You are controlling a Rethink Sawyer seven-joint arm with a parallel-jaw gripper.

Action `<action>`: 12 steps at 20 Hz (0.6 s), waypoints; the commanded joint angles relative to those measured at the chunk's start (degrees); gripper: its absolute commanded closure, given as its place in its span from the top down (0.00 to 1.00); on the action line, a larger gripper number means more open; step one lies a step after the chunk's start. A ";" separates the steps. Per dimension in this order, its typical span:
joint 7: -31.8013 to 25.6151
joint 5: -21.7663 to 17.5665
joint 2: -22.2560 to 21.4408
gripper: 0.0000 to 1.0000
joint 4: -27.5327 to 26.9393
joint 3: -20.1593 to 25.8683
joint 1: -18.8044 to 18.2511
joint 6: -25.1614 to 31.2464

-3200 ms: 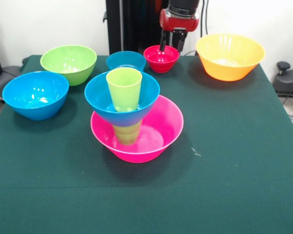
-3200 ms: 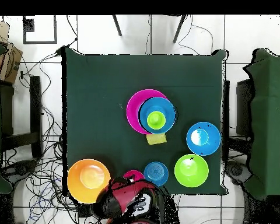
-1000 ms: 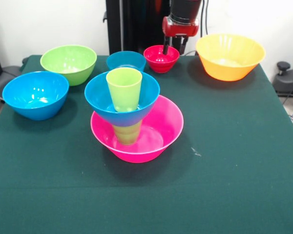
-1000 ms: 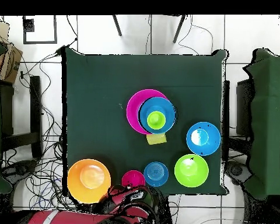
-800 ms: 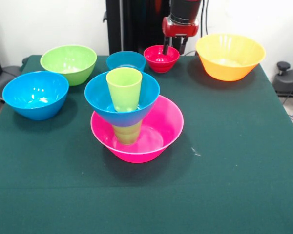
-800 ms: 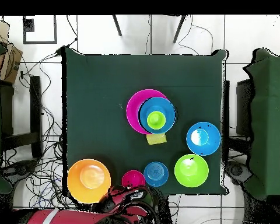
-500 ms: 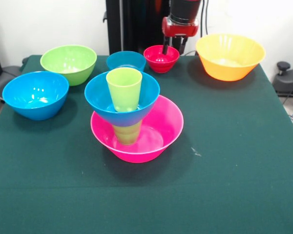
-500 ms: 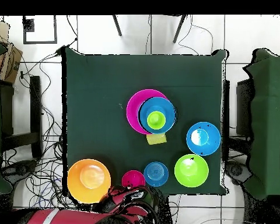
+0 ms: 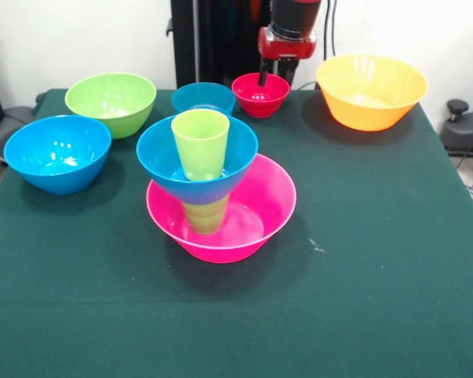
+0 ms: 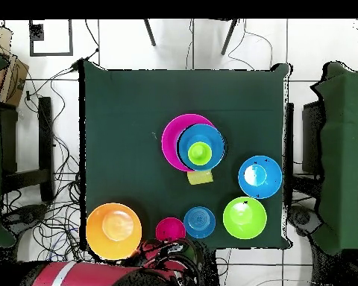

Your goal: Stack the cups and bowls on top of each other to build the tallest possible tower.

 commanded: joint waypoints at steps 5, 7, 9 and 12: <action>9.05 4.46 4.43 1.00 -8.35 -0.44 4.37 -10.12; 8.40 3.83 4.40 1.00 -9.02 0.16 3.53 -9.92; 7.98 3.55 4.35 1.00 -9.22 0.09 3.53 -10.39; 7.94 3.28 4.13 1.00 -9.07 0.67 2.82 -10.51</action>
